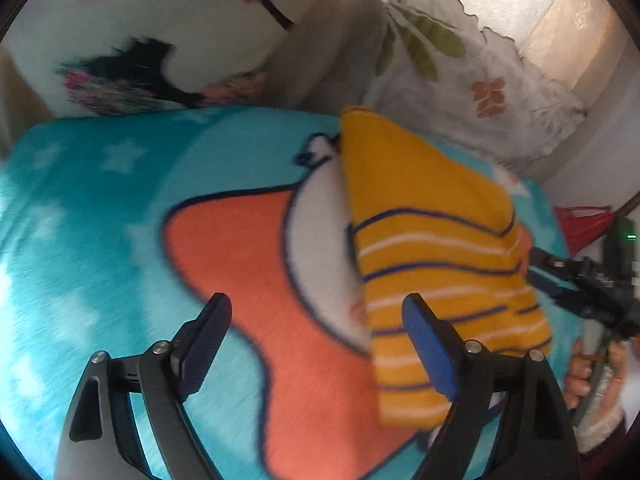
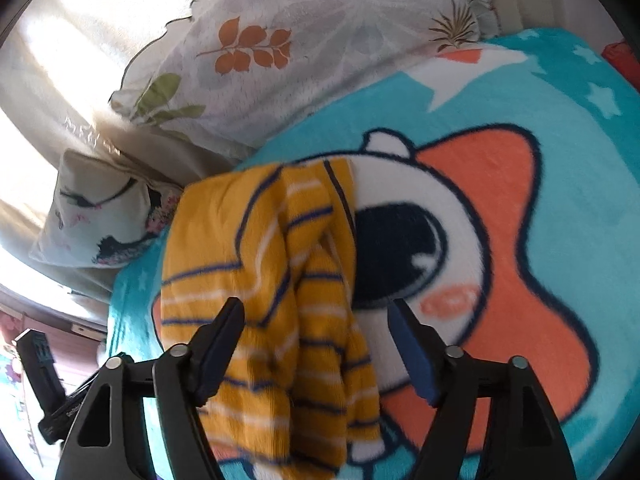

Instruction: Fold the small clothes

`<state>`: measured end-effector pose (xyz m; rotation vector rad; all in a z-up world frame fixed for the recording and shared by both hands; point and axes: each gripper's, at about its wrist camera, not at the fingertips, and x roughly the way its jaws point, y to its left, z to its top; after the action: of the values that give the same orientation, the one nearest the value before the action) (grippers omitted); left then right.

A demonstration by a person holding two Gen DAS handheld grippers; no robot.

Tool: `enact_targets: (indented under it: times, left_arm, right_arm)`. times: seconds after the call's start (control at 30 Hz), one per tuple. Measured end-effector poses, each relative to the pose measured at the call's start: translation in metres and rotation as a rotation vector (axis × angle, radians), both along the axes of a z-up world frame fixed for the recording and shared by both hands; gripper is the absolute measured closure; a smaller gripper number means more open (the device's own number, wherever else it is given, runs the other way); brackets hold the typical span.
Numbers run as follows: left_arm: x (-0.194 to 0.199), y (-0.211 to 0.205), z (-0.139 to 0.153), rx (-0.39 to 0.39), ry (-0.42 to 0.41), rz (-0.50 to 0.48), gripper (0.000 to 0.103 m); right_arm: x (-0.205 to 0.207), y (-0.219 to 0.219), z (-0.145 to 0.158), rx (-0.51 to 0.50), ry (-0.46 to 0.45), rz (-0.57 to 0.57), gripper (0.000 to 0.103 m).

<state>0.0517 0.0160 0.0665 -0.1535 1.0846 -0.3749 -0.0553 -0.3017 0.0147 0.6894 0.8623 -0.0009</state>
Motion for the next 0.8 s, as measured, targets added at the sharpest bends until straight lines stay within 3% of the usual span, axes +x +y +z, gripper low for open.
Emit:
enact_targets:
  times: [0.13, 0.27, 0.37, 0.47, 0.5, 0.57, 0.67, 0.8]
  left_arm:
    - [0.029, -0.022, -0.028, -0.167, 0.114, -0.085, 0.017]
    - [0.040, -0.053, -0.049, -0.284, 0.202, -0.167, 0.016]
    - [0.034, -0.067, -0.059, -0.336, 0.235, -0.162, 0.017]
    - [0.027, -0.059, -0.045, -0.394, 0.212, -0.126, 0.035]
    - [0.026, -0.054, -0.040, -0.406, 0.205, -0.121, 0.042]
    - [0.019, -0.042, -0.022, -0.409, 0.169, -0.109, 0.046]
    - [0.010, -0.029, -0.001, -0.334, 0.106, -0.081, 0.045]
    - [0.006, -0.009, -0.009, -0.209, 0.135, 0.001, 0.040]
  right_arm:
    - [0.030, -0.004, -0.013, 0.047, 0.019, 0.034, 0.024]
    - [0.057, 0.005, -0.028, 0.094, 0.039, 0.098, 0.022]
    - [0.064, 0.006, -0.037, 0.148, 0.033, 0.094, 0.018]
    - [0.067, 0.006, -0.040, 0.309, 0.021, 0.115, 0.042]
    - [0.067, 0.011, -0.034, 0.319, 0.006, 0.127, 0.046]
    - [0.069, 0.024, -0.018, 0.317, -0.025, 0.184, 0.052]
    - [0.071, 0.046, 0.000, 0.319, -0.068, 0.255, 0.052]
    - [0.077, 0.072, -0.006, 0.252, -0.044, 0.266, 0.046]
